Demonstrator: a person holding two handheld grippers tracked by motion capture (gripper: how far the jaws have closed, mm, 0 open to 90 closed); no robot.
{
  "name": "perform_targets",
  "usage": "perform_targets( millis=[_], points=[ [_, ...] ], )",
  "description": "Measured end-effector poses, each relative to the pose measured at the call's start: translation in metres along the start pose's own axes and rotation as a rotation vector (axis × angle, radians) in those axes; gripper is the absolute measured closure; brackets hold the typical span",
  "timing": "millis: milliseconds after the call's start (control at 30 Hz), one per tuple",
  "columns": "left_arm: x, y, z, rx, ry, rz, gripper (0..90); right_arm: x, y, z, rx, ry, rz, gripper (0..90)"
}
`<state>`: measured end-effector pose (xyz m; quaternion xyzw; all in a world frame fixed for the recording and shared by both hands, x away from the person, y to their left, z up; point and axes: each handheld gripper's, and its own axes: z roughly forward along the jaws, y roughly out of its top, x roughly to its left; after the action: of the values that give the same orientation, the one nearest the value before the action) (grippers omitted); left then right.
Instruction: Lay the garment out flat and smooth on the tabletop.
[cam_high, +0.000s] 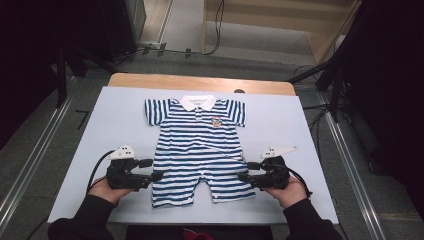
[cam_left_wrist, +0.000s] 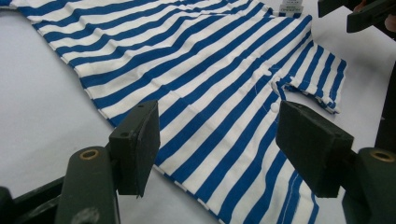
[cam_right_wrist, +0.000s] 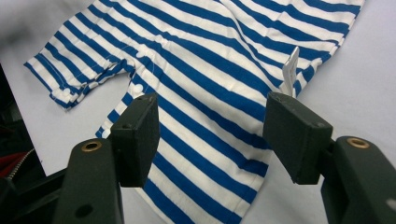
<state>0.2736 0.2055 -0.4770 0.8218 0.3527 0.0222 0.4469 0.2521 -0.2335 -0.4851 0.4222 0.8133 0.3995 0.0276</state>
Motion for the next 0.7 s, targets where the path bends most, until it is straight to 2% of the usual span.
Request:
perform_targets(
  millis=[267,700],
  points=[
    [0.002,-0.007,-0.008,-0.002,0.008,-0.003,31.4,-0.002,-0.009,-0.006,0.011,-0.003,-0.011,33.0],
    [0.006,-0.014,-0.013,0.019,0.01,-0.014,31.3,-0.009,-0.017,-0.011,0.014,-0.006,0.001,32.7]
  ],
)
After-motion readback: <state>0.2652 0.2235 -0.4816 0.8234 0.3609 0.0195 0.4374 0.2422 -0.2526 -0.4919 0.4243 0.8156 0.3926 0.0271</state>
